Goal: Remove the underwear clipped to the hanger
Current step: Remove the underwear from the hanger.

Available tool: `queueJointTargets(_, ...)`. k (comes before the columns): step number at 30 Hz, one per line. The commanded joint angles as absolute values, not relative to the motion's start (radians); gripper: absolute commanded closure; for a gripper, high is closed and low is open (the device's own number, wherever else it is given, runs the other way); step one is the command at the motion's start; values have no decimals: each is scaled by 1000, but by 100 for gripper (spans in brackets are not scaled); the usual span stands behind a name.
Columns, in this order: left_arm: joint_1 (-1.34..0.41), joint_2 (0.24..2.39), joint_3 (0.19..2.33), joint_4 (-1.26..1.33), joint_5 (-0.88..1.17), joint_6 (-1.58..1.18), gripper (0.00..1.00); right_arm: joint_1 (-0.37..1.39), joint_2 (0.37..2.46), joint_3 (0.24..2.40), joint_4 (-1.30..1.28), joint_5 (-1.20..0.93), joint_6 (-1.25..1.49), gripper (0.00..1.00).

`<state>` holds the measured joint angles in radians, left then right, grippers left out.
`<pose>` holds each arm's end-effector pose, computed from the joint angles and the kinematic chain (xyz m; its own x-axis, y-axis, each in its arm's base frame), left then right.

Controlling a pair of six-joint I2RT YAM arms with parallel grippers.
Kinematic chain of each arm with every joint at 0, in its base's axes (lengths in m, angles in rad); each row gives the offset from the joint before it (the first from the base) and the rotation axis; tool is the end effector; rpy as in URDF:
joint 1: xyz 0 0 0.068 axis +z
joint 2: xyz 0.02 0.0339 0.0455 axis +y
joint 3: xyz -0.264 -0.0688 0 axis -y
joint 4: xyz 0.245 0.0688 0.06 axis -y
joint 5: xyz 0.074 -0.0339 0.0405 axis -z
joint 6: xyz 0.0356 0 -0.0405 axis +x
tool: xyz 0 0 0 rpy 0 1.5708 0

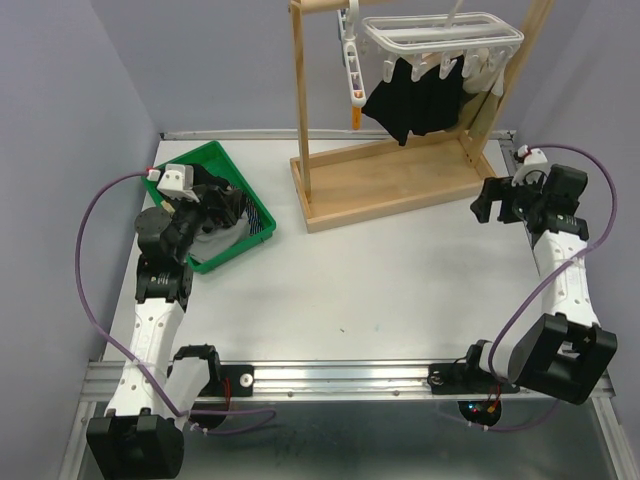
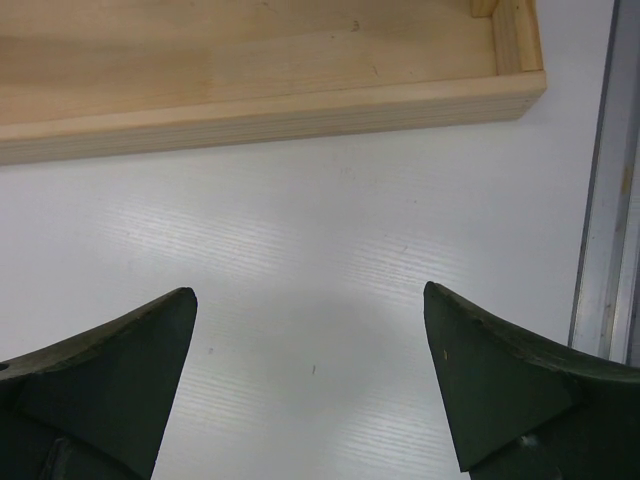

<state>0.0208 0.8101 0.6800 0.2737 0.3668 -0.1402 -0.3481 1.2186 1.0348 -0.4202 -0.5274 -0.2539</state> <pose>0.1951 -0.0087 0.3478 0.0948 -0.1285 -0.9872 0.3521 0.9318 -0.0875 0.2571 -0.0742 0.3160 -0.4930 -0.0520 -0.8685 -0.2257 0.9717 0.0699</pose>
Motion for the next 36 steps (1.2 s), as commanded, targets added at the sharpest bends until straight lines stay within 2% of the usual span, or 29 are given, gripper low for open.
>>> queueJointTargets(1,14,792,669,334,388,-127,1,-377,1227,1138,-413,-546,-252,0)
queueJointTargets(15,12,787,669,330,384,-118,1,-433,1333,1307,-425,-656,-287,0)
queueJointTargets(36,14,792,669,327,387,-110,1,-434,1459,1517,-463,-686,-345,0)
